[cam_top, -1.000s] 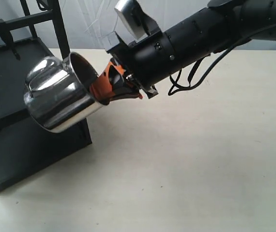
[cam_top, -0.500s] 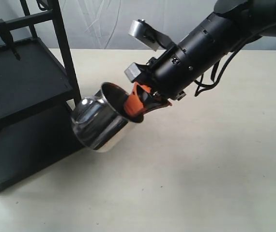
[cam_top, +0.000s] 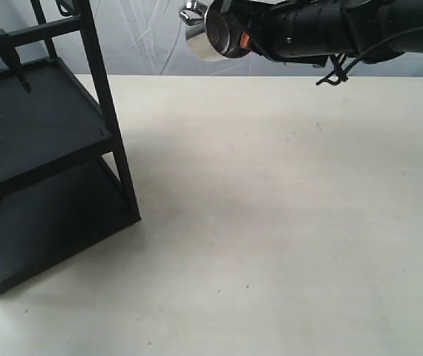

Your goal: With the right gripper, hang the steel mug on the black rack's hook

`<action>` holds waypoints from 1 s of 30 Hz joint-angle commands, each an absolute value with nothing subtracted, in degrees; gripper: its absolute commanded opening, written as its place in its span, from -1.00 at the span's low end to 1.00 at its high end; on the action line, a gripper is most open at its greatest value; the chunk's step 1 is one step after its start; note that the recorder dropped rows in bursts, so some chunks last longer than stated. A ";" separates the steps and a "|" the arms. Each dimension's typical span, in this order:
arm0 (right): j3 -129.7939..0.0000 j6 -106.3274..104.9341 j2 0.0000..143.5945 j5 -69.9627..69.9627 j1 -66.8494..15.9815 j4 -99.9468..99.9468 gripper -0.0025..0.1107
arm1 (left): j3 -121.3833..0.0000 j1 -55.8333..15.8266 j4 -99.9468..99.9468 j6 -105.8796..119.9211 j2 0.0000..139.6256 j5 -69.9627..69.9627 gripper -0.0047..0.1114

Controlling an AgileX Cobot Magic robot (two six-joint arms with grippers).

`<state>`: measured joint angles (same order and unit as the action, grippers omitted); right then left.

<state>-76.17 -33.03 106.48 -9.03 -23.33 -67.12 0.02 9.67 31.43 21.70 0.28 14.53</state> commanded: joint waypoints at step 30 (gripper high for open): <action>-91.06 -31.30 117.58 -1.53 -29.36 -69.05 -0.97 | 0.00 9.67 32.33 21.80 0.00 15.41 -0.89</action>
<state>-90.73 -31.29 118.09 -1.16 -29.86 -69.11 0.02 9.67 32.61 21.70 0.28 15.31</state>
